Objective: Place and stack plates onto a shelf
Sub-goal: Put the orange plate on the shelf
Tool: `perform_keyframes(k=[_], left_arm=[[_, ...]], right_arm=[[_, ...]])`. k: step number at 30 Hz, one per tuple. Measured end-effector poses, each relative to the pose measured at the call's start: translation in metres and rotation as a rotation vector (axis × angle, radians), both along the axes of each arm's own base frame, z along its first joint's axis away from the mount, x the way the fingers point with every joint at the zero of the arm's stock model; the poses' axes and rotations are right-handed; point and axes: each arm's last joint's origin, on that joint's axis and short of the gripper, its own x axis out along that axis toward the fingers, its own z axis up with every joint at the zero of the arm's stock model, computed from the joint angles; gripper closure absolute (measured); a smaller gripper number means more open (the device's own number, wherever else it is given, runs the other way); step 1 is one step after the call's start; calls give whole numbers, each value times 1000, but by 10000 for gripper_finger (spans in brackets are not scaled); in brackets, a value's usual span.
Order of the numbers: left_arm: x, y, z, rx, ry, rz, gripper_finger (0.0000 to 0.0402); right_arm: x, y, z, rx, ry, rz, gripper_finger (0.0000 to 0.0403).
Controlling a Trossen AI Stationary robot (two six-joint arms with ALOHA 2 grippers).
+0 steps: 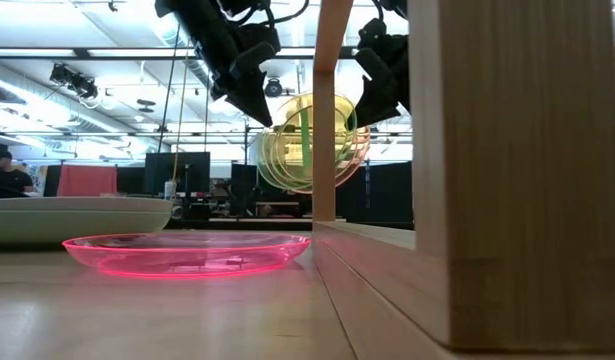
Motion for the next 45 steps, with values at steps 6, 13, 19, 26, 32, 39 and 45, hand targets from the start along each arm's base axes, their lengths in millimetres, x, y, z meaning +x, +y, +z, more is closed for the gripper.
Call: perform_keyframes(k=[6,13,19,26,32,39,45], left_arm=[[0,0,0,-15,-2,-9,390],[1,-3,-4,-182,-47,37,390],[2,-6,-8,-214,-26,18,390],[3,-13,-9,-220,-17,-2,390],[4,-23,-9,-221,-8,-36,389],[6,-25,-13,-221,9,-40,354],[9,-25,-21,-225,44,-36,330]], right_arm=[[0,0,0,0,1,2,393],[-1,2,-3,49,17,48,394],[-1,4,-5,112,11,71,394],[-1,6,-6,260,-17,78,394],[-2,13,-8,318,-9,93,393],[-3,15,-11,325,19,100,393],[-6,15,-14,325,63,88,393]])
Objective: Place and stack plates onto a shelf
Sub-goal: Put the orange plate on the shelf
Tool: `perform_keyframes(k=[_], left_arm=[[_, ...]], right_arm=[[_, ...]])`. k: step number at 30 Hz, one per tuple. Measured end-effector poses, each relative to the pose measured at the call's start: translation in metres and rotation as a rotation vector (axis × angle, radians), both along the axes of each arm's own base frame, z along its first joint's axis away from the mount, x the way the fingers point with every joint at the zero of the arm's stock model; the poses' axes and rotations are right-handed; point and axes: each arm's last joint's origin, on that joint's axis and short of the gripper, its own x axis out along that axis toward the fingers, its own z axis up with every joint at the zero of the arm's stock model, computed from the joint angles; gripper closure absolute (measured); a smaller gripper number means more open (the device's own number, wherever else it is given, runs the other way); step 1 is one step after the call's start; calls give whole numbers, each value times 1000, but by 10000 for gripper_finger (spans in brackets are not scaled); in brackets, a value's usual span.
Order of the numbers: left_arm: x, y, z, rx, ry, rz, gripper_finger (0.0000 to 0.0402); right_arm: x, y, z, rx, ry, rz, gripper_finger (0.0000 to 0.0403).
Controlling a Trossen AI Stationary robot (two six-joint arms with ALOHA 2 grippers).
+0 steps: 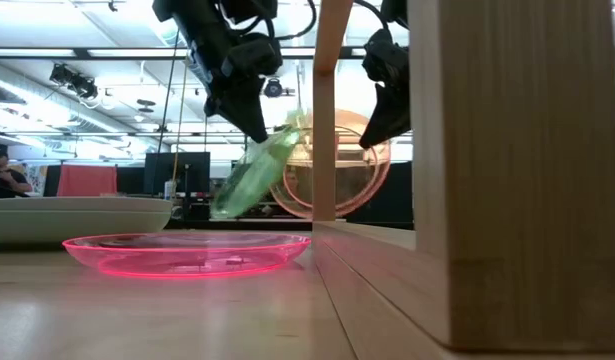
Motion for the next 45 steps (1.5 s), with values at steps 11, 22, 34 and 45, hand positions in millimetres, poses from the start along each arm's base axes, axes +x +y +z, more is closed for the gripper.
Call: perform_keyframes(k=[11,22,34,45], left_arm=[[0,0,-5,12,41,-28,349],[-2,0,-6,10,67,-29,395],[-6,0,-8,23,116,-63,387],[-6,0,-8,24,115,-64,386]], right_arm=[[-3,-2,-3,-50,46,-48,393],[-8,-9,-6,-74,113,-77,393],[-25,-26,6,-112,156,-95,393],[-80,-22,56,40,41,-98,393]])
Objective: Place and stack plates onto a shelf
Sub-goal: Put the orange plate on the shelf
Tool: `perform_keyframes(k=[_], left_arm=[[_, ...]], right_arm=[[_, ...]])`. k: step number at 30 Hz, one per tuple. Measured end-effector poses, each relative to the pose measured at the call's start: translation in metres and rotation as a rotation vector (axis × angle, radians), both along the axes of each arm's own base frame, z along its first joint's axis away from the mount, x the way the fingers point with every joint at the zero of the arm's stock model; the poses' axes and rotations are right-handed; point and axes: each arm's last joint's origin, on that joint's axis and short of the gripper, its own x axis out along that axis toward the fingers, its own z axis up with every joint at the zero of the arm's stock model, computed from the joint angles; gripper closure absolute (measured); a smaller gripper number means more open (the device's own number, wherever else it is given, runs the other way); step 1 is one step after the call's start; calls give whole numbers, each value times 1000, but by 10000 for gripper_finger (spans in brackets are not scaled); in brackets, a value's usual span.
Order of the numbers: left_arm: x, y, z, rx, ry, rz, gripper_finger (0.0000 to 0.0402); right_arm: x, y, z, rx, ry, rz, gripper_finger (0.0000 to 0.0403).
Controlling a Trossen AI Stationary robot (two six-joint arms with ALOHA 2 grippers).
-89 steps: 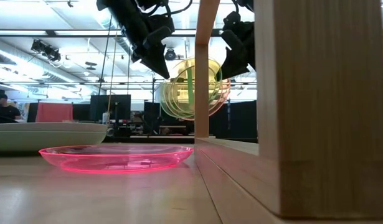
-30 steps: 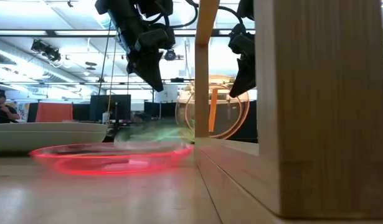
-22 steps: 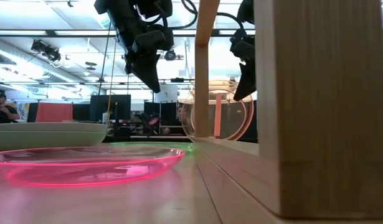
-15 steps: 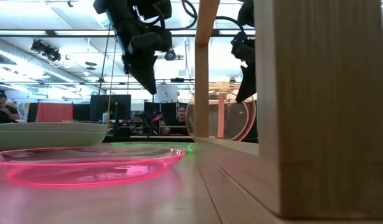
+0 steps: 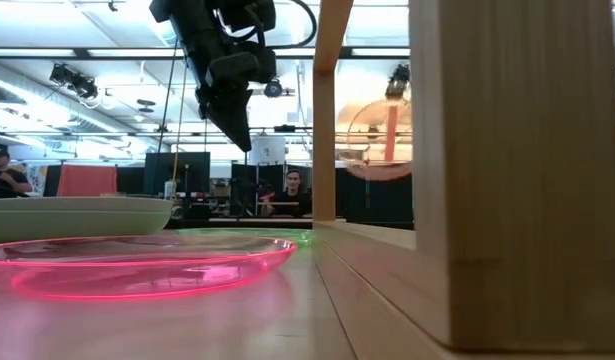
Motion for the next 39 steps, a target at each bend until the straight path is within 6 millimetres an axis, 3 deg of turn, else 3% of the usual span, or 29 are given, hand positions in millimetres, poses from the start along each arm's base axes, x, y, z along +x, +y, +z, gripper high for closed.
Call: perform_keyframes(k=[7,14,29,39], left_arm=[[0,0,0,0,0,-1,386],[0,0,0,0,0,-1,386],[0,0,0,0,0,-2,386],[0,0,0,0,1,-2,386]], right_arm=[[-22,20,16,260,-77,127,393],[-19,51,12,439,-13,276,393],[19,124,-36,517,230,440,391],[45,143,-72,536,298,480,390]])
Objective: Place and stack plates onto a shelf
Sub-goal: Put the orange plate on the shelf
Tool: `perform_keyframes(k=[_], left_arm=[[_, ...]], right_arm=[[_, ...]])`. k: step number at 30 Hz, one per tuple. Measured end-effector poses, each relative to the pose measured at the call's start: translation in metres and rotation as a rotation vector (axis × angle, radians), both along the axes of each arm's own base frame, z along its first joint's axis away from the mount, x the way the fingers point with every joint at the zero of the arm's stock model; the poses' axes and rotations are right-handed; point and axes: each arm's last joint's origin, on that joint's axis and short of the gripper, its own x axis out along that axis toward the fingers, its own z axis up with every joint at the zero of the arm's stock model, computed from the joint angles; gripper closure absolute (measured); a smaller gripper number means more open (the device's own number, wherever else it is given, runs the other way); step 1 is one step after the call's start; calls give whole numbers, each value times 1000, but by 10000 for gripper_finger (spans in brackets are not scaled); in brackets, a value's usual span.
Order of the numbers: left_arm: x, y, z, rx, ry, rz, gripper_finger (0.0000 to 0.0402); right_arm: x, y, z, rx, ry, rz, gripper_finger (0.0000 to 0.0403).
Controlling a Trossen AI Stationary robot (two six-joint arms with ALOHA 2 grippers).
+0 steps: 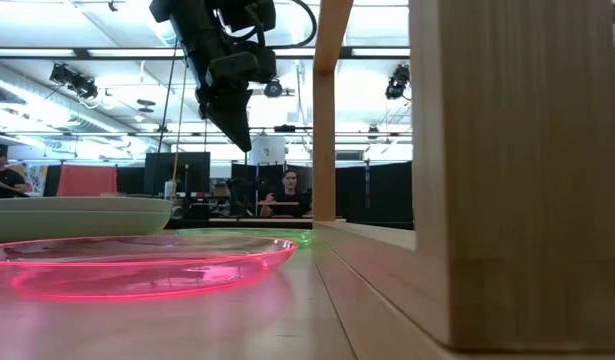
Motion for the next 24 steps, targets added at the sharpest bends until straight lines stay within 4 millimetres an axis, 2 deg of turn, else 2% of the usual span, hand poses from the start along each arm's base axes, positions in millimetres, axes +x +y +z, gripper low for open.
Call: perform_keyframes(k=[9,24], left_arm=[[0,0,0,0,0,0,386],[0,0,0,0,-1,0,386]], right_arm=[[9,4,-22,4,65,15,389],[17,5,-17,-6,-40,1,377]])
